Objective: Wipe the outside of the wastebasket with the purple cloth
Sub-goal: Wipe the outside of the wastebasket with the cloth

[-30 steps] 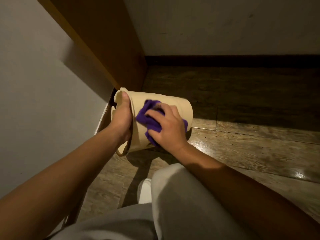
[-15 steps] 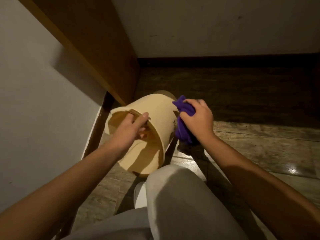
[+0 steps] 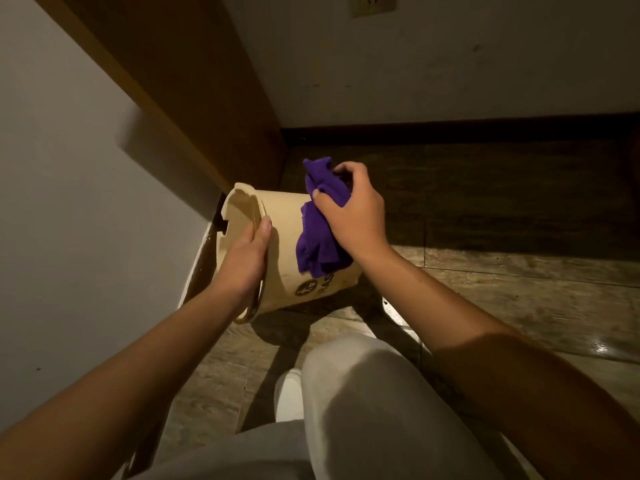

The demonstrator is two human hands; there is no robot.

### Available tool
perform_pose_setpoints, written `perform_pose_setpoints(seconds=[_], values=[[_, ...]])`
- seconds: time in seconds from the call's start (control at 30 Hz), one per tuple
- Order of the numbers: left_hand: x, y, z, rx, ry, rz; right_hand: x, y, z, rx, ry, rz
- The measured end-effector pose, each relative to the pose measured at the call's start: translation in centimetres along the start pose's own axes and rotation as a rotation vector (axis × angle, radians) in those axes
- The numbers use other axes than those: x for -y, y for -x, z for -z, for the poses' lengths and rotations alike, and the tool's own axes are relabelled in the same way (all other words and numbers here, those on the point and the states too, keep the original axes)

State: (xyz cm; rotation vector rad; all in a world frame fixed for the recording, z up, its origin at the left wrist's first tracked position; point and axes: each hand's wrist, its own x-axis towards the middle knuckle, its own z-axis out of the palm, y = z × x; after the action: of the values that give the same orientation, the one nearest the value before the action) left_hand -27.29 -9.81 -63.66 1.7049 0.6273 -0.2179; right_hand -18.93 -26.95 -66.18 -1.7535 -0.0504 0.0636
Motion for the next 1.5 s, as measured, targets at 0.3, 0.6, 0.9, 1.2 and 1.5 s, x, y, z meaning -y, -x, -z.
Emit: perform_pose_setpoints(seconds=[0.3,0.6,0.9,1.2,1.5], values=[[-0.5,-0.6,-1.2,0.019,0.407,0.095,-0.6,4.2,-4.4,0.104,0.109,0.232],[0.6,-1.9,0.8,-0.025,0.288,0.145,-10.0,4.2,-3.5,-0.002,0.548,0.340],[1.9,-2.0,2.8,-0.130,0.135,0.166,-15.1,0.2,0.2,-0.060,0.474,-0.220],[0.1,-0.9,-0.3,0.138,-0.049,0.039,-7.7,-0.8,2.8,-0.152,0.258,-0.018],[0.5,-0.4,-0.6,0.247,-0.091,0.029,-5.3,3.5,-4.7,0.144,0.380,0.325]])
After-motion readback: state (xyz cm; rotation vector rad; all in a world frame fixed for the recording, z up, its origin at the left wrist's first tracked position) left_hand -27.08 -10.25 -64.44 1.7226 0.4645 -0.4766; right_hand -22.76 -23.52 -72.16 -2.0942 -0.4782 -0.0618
